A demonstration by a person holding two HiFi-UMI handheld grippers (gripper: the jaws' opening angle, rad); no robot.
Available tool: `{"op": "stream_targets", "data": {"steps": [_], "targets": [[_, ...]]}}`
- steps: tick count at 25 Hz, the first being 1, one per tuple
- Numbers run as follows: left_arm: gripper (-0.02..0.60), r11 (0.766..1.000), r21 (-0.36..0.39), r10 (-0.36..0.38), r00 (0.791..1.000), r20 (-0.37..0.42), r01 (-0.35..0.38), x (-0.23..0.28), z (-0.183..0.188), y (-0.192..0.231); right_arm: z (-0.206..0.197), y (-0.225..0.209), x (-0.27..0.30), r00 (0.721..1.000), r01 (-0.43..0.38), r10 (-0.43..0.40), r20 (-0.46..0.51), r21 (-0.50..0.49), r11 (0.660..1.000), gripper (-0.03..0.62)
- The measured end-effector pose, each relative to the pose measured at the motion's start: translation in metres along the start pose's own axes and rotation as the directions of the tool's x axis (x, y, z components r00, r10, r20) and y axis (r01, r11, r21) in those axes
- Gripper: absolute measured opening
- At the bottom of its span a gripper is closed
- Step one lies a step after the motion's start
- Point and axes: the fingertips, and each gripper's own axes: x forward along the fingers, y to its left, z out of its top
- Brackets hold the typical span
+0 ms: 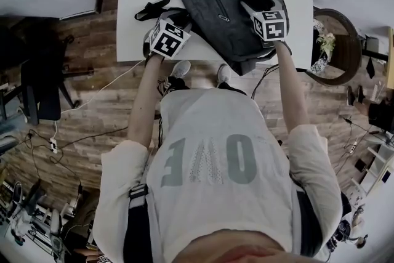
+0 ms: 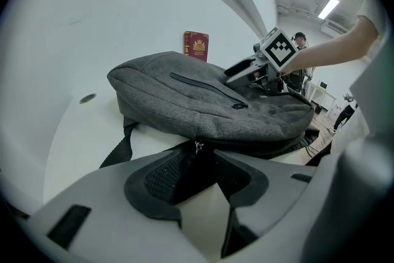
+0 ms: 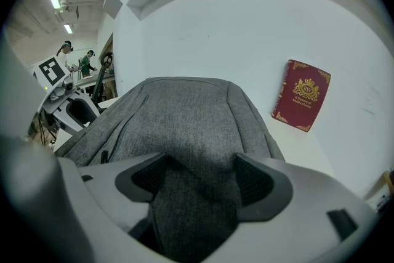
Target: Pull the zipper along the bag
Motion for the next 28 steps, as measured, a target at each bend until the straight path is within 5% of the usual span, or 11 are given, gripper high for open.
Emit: {"op": "stream_targets", "data": {"steps": [6,9,10,14,22,28], "targets": [[0.173,0.999,0.005,-0.045,0.999,0.001,0.045,0.001,0.004,0.001,0.001,0.000,-0.002,1.000,0.000,0.000,0.009,0.002,1.000,0.357],[0.086,0.997,0.036,-0.063,0.998,-0.018,0.064,0.002,0.004,-0.005,0.000,0.001,0.000,1.000,0.001,-0.001,0.013,0.001,1.000,0.357],[0.041,0.998,0.024,-0.065,0.998,-0.020,0.065,0.002,0.003,-0.008,0.000,0.001,0.000,1.000,0.001,-0.001,0.013,0.001,1.000,0.357],[0.028,0.995,-0.077,-0.060,0.998,-0.007,0.059,0.001,0.000,-0.008,0.000,0.000,-0.001,1.000,0.003,-0.003,0.014,-0.001,1.000,0.357],[0.027,0.999,0.025,-0.023,0.999,-0.047,0.024,0.001,0.001,-0.008,0.000,0.000,0.001,1.000,0.003,-0.003,0.011,-0.004,1.000,0.359],[0.025,0.969,0.245,0.002,0.992,-0.124,0.028,-0.003,-0.001,-0.017,0.002,0.000,0.000,1.000,0.004,-0.004,0.005,-0.004,1.000,0.357]]}}
